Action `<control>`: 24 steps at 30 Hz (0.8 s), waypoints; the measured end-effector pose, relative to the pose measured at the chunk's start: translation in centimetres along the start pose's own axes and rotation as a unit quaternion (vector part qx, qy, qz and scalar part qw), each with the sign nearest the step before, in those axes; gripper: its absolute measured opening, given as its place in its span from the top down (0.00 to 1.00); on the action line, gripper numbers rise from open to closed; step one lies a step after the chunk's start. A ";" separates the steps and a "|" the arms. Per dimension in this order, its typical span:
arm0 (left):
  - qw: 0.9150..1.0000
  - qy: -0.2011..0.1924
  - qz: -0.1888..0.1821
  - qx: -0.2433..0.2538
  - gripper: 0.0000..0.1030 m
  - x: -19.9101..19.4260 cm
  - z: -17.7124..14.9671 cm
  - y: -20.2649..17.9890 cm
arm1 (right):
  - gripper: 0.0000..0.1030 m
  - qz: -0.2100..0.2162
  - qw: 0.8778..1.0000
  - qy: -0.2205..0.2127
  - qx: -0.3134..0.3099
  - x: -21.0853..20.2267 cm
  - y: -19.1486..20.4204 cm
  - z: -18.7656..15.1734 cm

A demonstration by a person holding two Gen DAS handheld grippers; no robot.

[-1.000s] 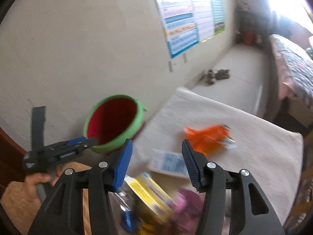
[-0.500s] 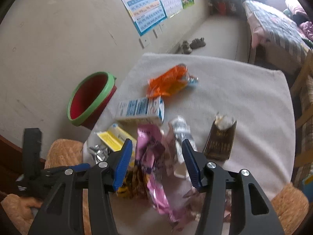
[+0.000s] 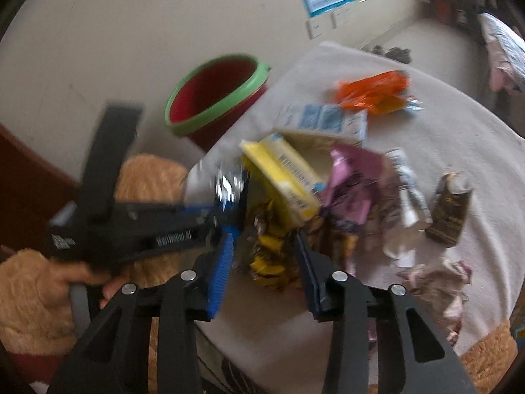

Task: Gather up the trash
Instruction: 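Grasp the blue silver wrapper with the left gripper while the right gripper grasps a gold wrapper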

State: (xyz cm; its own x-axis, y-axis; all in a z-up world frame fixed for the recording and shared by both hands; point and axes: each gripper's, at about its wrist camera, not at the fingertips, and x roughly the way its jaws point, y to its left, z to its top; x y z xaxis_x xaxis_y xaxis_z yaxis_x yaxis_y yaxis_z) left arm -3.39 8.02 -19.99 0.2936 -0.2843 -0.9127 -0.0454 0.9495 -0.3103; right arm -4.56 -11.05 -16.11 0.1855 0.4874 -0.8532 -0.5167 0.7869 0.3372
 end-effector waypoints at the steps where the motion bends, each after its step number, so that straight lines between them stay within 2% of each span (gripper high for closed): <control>1: 1.000 -0.008 0.007 0.004 0.82 -0.3 0.2 -0.1 | 0.65 0.000 1.000 0.009 -0.006 0.7 0.2 0.0; 5: 0.999 -0.030 0.021 0.005 0.82 -1.1 0.6 0.5 | 0.66 -0.019 0.999 0.035 -0.037 3.0 1.0 0.1; 7: 0.999 -0.036 0.025 0.003 0.82 -1.4 0.7 0.8 | 0.71 -0.014 0.997 0.053 -0.046 4.1 1.4 0.1; 9: 0.999 -0.043 0.027 -0.002 0.82 -1.6 0.8 1.0 | 0.72 -0.013 0.996 0.063 -0.055 5.0 1.7 0.1; 16: 0.997 -0.066 0.033 -0.012 0.82 -2.6 1.3 1.5 | 0.71 -0.035 0.994 0.056 -0.084 5.8 3.0 0.6; 24: 0.998 -0.061 0.031 -0.015 0.82 -2.2 1.2 1.7 | 0.74 -0.035 0.995 0.074 -0.064 7.8 1.4 1.6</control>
State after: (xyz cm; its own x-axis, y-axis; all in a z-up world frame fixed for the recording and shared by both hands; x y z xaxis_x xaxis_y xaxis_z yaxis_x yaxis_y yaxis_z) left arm -2.94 10.43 -18.15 0.4026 -0.2057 -0.8920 -0.0951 0.9597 -0.2643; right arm -2.50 -5.57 -21.70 0.1053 0.3642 -0.9254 -0.6110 0.7579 0.2287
